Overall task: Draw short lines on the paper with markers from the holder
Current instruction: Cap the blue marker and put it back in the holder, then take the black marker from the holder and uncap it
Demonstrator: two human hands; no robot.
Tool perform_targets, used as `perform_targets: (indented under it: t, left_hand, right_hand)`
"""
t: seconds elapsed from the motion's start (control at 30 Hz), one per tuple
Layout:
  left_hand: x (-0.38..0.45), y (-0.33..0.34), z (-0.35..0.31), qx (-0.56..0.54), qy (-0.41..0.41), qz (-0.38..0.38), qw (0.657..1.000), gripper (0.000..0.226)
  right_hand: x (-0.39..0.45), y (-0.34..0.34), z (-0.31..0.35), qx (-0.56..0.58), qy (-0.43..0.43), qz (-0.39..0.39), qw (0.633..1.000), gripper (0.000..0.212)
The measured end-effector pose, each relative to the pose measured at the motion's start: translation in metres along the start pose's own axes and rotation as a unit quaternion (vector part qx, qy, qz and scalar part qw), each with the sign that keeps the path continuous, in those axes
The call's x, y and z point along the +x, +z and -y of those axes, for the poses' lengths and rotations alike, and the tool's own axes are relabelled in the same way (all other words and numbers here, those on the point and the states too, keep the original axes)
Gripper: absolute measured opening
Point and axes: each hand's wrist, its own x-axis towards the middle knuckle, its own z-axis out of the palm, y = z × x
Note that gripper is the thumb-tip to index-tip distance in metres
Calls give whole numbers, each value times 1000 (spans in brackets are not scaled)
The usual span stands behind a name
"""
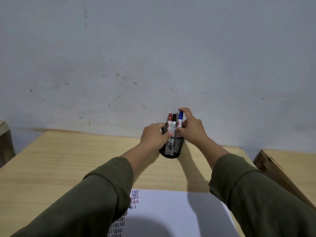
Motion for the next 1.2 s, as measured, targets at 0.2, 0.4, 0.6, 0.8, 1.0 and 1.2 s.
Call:
perform_targets:
  t: [0.2, 0.4, 0.6, 0.8, 1.0, 1.2]
  left_hand:
    - [0, -1, -2, -11, -7, 2, 1000, 43]
    - [1, 1, -1, -17, -14, 3, 1000, 45]
    - [5, 5, 4, -34, -27, -1, 999, 51]
    - [5, 6, 5, -22, -24, -4, 999, 52]
    - [0, -9, -8, -31, -8, -41, 999, 47]
    - [-20, -46, -46, -232, 41, -78, 969, 30]
  right_hand:
    - [6, 7, -3, -61, -30, -22, 997, 58]
    - [11, 7, -6, -97, -28, -25, 995, 52]
    - [6, 4, -3, -69, -42, -51, 995, 37]
    - [-10, 10, 5, 58, -30, -49, 997, 35]
    - [-11, -24, 38, 232, -23, -186, 954, 41]
    - [-33, -62, 77, 366, -35, -174, 913, 38]
